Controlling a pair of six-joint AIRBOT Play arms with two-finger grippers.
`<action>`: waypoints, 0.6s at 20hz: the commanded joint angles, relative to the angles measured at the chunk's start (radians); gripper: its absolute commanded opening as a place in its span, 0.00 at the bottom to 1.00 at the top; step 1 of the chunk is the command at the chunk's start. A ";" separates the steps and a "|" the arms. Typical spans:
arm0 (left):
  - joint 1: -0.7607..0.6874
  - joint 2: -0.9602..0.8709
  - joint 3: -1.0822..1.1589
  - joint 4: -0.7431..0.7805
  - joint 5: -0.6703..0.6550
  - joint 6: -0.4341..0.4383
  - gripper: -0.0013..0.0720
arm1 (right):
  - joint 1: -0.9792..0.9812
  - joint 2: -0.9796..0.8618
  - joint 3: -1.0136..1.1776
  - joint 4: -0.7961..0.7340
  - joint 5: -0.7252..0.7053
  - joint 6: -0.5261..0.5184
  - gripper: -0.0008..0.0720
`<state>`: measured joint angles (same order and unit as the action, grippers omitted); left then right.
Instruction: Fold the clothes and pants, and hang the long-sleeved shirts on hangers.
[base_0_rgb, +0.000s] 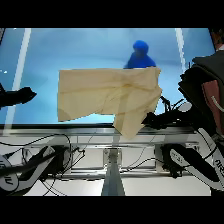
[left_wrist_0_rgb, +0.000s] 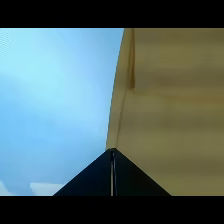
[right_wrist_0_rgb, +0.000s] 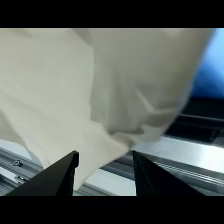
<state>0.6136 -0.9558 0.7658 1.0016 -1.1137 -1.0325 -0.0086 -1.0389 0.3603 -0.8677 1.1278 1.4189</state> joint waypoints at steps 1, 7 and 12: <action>0.001 0.003 -0.028 0.060 0.015 0.000 0.04 | 0.098 -0.005 -0.002 0.018 -0.068 0.002 0.53; 0.001 0.002 -0.028 0.090 -0.006 -0.016 0.70 | 0.140 -0.005 -0.002 0.014 -0.050 0.003 0.38; 0.001 0.001 -0.030 0.264 -0.026 -0.065 0.70 | 0.140 -0.004 -0.002 -0.096 -0.038 0.048 0.38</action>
<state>0.6144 -0.9543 0.7376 1.1687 -1.1267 -1.0630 0.1276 -1.0431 0.3584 -0.9085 1.0916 1.4345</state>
